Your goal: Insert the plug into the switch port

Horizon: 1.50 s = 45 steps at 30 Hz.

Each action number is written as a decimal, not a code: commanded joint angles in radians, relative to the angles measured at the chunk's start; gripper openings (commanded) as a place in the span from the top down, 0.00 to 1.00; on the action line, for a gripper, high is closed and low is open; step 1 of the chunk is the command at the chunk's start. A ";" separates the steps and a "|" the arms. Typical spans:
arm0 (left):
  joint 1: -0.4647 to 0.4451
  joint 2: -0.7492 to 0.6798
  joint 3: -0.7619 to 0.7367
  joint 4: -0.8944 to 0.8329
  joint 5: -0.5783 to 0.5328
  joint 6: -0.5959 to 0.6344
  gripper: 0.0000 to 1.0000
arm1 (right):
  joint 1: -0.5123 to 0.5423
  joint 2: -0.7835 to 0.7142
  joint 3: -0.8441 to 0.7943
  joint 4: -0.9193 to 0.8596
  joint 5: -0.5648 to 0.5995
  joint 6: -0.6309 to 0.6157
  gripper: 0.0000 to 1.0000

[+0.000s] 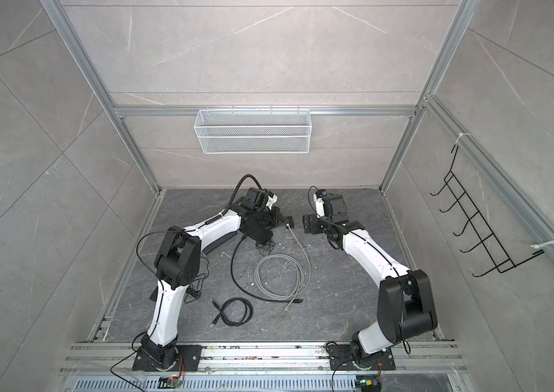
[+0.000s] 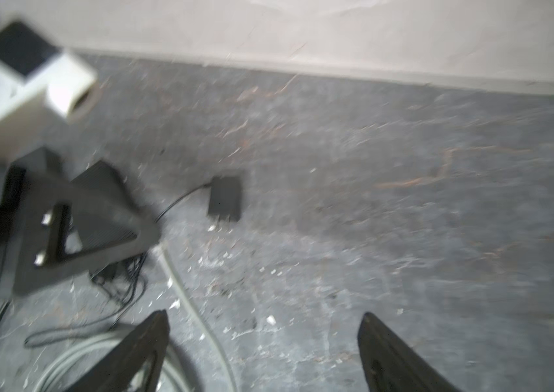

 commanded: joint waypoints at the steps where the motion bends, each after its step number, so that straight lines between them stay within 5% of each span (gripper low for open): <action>1: -0.011 -0.063 0.049 -0.071 -0.029 -0.066 1.00 | 0.045 0.029 -0.025 -0.038 -0.073 -0.134 0.18; 12: -0.027 -0.087 0.039 -0.084 -0.029 -0.148 1.00 | 0.082 0.169 0.028 0.043 -0.135 -0.176 0.31; 18: -0.038 -0.085 0.033 -0.086 -0.037 -0.157 1.00 | 0.083 0.212 0.096 0.002 -0.167 -0.245 0.47; 45: -0.041 -0.117 -0.060 0.054 0.006 -0.294 1.00 | 0.085 0.234 0.035 0.138 -0.106 -0.349 0.60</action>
